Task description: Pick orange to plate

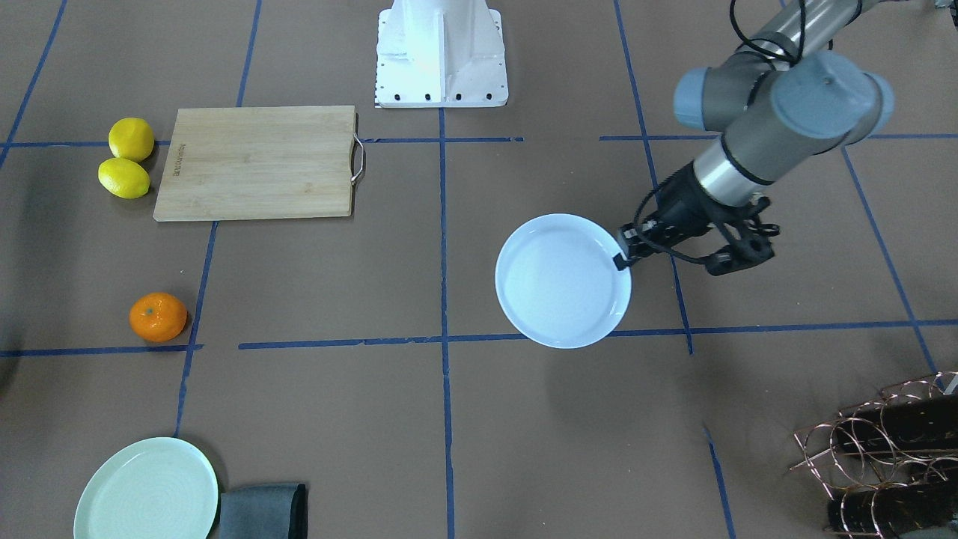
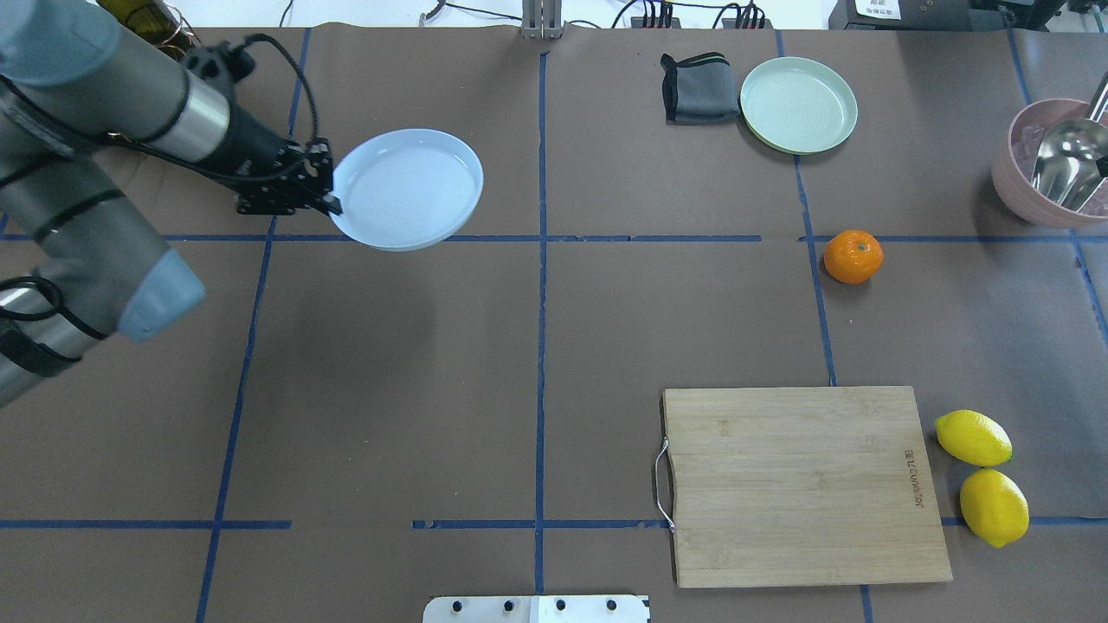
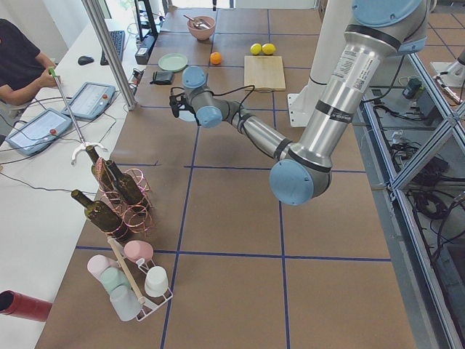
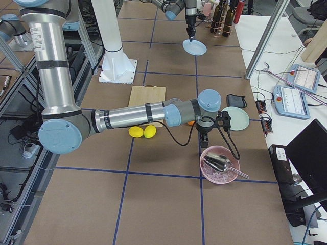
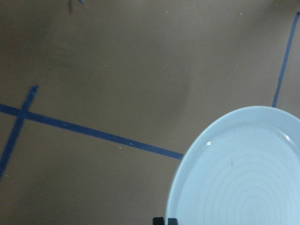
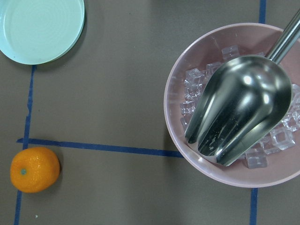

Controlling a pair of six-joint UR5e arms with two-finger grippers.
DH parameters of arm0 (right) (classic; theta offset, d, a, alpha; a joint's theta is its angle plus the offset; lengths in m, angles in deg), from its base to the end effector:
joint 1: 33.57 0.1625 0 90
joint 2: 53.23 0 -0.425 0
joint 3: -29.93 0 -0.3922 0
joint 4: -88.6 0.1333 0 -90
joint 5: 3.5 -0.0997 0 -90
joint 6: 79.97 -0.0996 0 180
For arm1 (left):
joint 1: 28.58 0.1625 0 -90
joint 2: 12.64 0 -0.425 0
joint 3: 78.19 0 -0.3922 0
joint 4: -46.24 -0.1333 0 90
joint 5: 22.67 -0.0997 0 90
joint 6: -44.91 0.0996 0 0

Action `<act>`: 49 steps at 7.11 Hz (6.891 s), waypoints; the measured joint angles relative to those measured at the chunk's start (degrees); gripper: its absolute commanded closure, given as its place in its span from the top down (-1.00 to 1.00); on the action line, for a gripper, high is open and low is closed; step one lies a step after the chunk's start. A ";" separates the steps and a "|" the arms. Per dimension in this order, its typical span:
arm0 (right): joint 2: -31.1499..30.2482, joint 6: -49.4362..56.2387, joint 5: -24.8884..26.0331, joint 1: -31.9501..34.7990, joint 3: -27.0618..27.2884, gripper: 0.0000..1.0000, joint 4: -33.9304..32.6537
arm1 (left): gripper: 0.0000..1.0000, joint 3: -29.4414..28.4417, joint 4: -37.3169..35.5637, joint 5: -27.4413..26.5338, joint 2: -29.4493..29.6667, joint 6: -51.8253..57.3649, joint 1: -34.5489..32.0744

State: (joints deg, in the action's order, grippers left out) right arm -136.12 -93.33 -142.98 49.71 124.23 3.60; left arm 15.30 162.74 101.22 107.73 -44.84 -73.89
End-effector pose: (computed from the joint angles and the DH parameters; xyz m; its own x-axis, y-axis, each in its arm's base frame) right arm -0.0073 -0.5539 0.5406 0.6293 -0.0613 0.7748 -0.0341 0.9937 0.1064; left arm 0.4101 -0.5251 0.2649 0.3489 -0.3475 -0.8703 0.2478 0.9299 -0.2720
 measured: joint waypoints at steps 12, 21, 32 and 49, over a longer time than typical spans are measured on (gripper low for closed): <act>2.92 -24.50 4.34 -13.52 10.45 1.00 0.42 | 1.00 -2.53 9.79 -16.93 -1.62 9.47 4.94; 6.80 -34.07 23.00 -31.16 1.28 1.00 9.85 | 1.00 -0.94 9.62 -13.32 -4.69 16.18 -0.39; 11.12 -33.21 23.42 -32.34 -6.70 -1.00 9.85 | 1.00 -0.86 9.30 -8.82 -5.88 18.29 -4.69; 41.19 -62.95 40.71 -51.95 -15.63 0.99 9.48 | 1.00 -1.76 -12.89 -0.66 -24.28 89.34 -40.00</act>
State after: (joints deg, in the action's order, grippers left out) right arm -94.93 -156.28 -102.27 -2.24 108.61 13.08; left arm 13.54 149.85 100.56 83.45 44.50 -113.90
